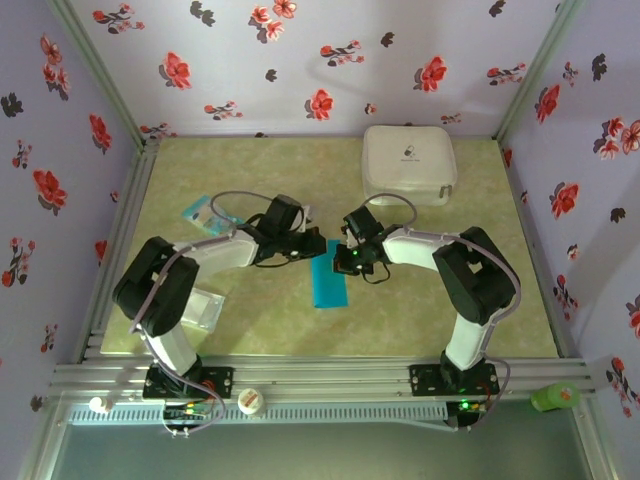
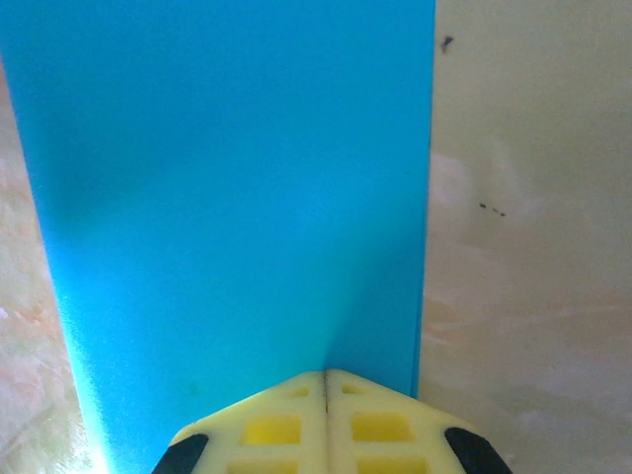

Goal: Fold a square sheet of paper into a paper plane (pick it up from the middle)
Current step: First fold the square sheet of paper in half at the center of the table.

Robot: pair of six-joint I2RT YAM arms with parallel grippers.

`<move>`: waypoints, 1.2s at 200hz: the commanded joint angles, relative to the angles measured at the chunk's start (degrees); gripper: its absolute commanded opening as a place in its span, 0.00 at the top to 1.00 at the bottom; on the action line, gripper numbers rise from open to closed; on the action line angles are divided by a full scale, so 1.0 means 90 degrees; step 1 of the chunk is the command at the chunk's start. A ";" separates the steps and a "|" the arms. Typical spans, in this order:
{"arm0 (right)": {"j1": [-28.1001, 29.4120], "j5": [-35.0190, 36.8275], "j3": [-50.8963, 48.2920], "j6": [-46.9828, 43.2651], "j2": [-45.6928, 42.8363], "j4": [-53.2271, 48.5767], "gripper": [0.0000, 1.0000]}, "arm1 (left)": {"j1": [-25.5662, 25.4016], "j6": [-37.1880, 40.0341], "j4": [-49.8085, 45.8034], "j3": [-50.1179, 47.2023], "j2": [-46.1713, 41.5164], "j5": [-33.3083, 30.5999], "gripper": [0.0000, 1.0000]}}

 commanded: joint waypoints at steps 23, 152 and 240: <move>-0.0002 0.0563 -0.0039 -0.0095 0.0435 -0.0851 1.00 | -0.0042 0.0058 0.0188 -0.0239 0.0292 0.0017 1.00; -0.0002 0.0661 -0.0137 0.0013 0.0407 -0.0874 1.00 | 0.0067 0.0809 -0.0293 -0.0704 0.0699 -0.0525 1.00; -0.0002 0.0630 -0.0174 -0.0049 0.0316 -0.0916 1.00 | 0.0058 0.0135 -0.0551 -0.0350 -0.0053 0.0219 1.00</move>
